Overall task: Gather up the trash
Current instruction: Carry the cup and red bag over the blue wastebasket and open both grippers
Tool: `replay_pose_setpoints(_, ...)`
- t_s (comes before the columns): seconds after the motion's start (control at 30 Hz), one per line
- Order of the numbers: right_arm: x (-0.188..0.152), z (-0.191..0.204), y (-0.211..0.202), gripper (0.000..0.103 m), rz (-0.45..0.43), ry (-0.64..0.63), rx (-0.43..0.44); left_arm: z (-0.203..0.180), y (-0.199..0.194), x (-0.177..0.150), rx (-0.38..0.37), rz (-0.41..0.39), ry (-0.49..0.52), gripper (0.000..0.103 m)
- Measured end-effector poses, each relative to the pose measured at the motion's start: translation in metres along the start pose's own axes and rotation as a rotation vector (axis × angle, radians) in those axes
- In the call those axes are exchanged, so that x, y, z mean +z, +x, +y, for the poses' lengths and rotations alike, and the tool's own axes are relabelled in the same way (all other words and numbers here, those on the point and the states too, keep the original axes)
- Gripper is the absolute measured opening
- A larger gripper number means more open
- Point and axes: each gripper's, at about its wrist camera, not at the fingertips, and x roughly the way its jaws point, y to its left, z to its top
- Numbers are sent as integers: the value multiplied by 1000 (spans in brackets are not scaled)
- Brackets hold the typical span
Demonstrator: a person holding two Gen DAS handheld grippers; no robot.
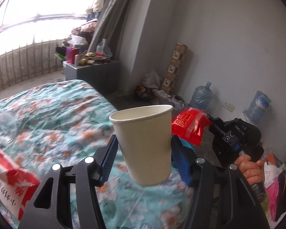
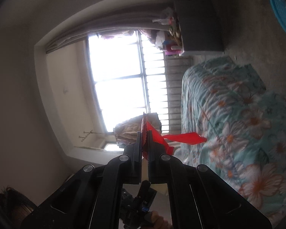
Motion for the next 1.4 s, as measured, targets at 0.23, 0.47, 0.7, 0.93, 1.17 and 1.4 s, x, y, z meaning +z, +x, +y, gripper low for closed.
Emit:
replay_pose_setpoints(0.23, 33, 19, -85, 3, -256, -123, -217, -40, 77, 34, -158, 123, -24, 56)
replay_pose_setpoints(0.47, 61, 0, -138, 4, -460, -137, -562, -95, 191, 51, -293, 368, -39, 56)
replay_pose_setpoints(0.7, 105, -62, -138, 7, -450, -36, -738, -160, 319, 37, -317, 630, 11, 57)
replay_pose_setpoints(0.93, 158, -143, -139, 55, -419, 97, -870, -196, 411, 5, -215, 733, 73, 69)
replay_pose_setpoints(1.17, 137, -171, -158, 59, -460, 185, -895, -194, 395, 3, -230, 706, 92, 69)
replay_pose_setpoints(1.4, 112, -135, -155, 60, -510, 107, -838, -183, 319, 46, -253, 522, 92, 70)
